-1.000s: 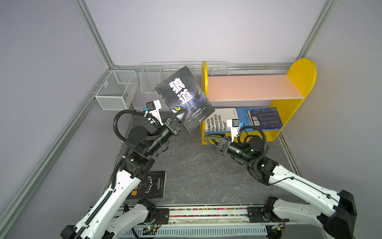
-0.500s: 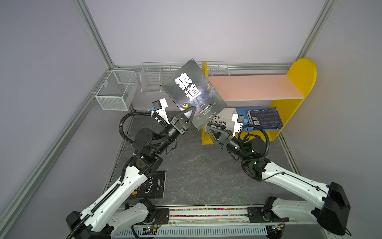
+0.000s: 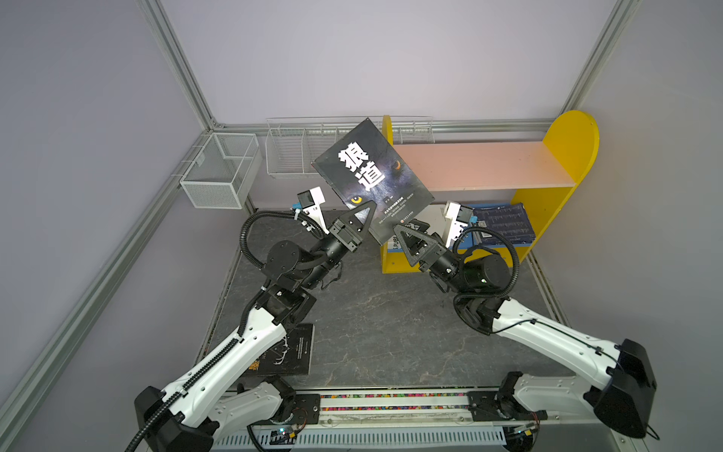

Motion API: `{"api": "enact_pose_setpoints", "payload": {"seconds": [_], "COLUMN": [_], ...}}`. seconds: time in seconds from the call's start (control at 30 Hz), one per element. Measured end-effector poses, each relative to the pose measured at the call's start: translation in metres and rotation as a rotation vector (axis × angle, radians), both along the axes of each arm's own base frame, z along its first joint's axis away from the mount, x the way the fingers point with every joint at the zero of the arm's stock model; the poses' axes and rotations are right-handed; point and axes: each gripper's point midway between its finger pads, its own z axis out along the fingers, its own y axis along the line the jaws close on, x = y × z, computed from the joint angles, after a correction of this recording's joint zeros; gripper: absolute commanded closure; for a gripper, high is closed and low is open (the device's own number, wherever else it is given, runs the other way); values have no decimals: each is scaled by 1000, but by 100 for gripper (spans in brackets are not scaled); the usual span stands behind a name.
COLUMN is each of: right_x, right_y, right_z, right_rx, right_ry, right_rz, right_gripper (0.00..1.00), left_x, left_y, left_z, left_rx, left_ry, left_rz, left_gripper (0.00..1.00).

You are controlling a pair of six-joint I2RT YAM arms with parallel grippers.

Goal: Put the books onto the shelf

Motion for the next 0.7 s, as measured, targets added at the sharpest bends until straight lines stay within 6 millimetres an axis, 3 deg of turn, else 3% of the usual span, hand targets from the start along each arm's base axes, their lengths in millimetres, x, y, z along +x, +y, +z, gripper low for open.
{"api": "enact_pose_setpoints", "payload": {"seconds": [0.1, 0.27, 0.47, 0.67, 0.7], "right_x": [1, 6, 26, 31, 31], "right_y": [0, -2, -3, -6, -5], "right_z": [0, -2, -6, -4, -4], "right_rx": [1, 3, 2, 24, 22], "right_ry": [3, 18, 60, 94, 101], "right_rz": [-4, -25, -71, -52, -46], "right_gripper": [9, 42, 66, 81, 82], "left_x": [1, 4, 3, 4, 5], "left_y": [-1, -8, -20, -24, -24], "left_z": [-2, -6, -9, -13, -13], "left_rx": [3, -2, -13, -10, -9], "left_ry": [4, 20, 34, 43, 43], "left_rz": [0, -25, -68, -67, -64], "left_gripper": [100, 100, 100, 100, 96]}}
